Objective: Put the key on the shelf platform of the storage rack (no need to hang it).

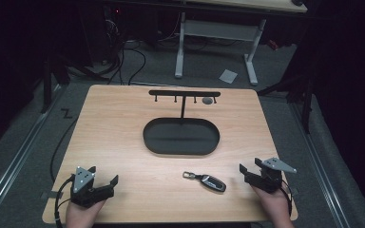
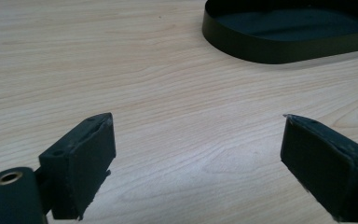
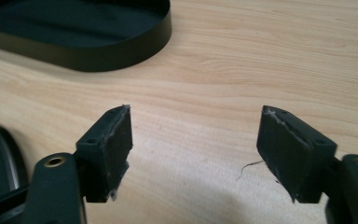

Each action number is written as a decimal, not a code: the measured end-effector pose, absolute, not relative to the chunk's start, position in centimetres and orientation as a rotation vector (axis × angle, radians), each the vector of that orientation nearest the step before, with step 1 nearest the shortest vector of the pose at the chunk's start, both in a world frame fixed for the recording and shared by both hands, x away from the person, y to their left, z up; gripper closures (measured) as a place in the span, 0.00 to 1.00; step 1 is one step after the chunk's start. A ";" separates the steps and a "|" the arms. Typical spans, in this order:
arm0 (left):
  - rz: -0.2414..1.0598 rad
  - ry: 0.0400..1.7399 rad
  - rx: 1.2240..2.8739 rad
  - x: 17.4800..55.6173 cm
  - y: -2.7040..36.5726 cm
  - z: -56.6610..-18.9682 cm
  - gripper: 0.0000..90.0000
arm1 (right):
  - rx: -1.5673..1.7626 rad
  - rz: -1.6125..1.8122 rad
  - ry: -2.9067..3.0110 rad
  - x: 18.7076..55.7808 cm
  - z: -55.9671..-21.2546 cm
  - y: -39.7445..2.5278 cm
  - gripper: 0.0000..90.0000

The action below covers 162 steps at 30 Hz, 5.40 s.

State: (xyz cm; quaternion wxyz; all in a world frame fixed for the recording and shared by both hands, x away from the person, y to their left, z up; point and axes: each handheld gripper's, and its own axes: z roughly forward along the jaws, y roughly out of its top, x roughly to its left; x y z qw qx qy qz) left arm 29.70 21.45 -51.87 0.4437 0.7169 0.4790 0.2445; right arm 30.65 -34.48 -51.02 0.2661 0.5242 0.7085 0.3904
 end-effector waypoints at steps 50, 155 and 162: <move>0.482 1.071 1.777 30.3 20.6 -51.4 0.16 | 1.264 0.641 2.366 32.3 -48.0 -31.0 0.22; 0.476 1.010 1.835 30.4 20.1 -51.6 0.17 | 0.763 -0.045 2.990 38.7 -43.5 -17.2 0.54; 0.477 1.011 1.834 30.4 20.2 -51.6 0.17 | 0.755 -0.039 2.952 39.8 -41.0 -16.9 0.54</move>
